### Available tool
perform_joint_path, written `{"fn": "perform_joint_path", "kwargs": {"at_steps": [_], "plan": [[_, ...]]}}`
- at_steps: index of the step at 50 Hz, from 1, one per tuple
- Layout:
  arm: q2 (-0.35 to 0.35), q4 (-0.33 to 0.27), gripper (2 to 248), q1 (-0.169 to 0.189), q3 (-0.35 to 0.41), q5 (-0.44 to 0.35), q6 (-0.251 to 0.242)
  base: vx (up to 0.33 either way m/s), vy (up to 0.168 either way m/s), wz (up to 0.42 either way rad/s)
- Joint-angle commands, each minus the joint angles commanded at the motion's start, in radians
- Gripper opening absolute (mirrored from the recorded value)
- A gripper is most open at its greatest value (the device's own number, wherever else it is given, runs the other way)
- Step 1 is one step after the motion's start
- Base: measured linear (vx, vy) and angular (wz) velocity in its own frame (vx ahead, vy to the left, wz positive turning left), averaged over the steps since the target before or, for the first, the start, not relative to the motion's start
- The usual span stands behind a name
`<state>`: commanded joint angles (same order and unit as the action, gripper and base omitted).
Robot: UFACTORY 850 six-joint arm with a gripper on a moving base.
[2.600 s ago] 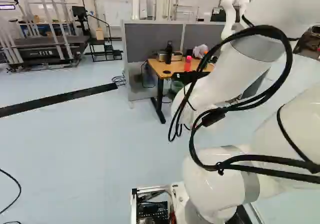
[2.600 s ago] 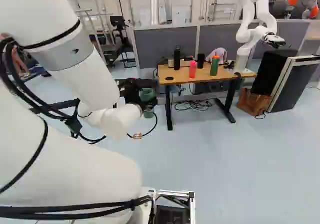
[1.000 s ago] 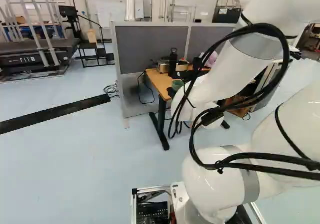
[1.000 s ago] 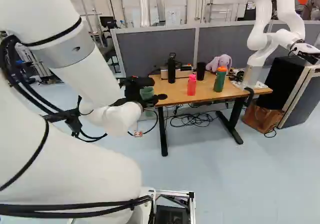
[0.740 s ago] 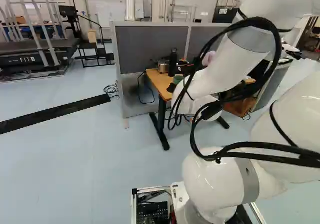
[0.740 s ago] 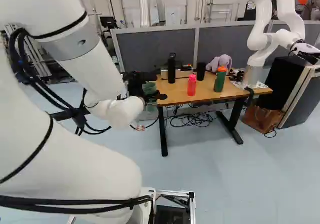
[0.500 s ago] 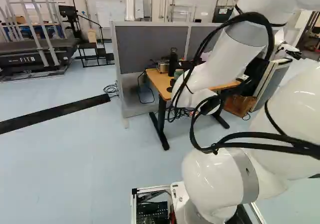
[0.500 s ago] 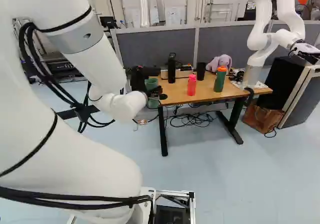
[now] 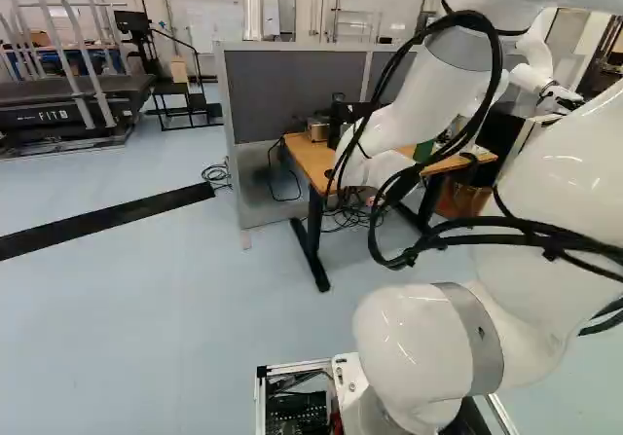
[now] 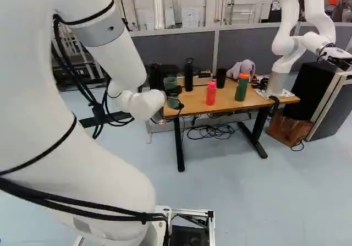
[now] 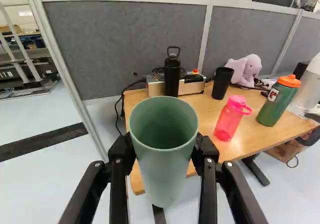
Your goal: Place the green cup on the table
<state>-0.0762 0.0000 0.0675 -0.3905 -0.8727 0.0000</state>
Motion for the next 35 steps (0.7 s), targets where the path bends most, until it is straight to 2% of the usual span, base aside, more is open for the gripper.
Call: {"fn": "perform_joint_path", "kwargs": {"at_steps": [35], "plan": [[0.184, 0.0, 126, -0.007, -0.188, 0.0, 0.0, 0.0, 0.0, 0.0]]}}
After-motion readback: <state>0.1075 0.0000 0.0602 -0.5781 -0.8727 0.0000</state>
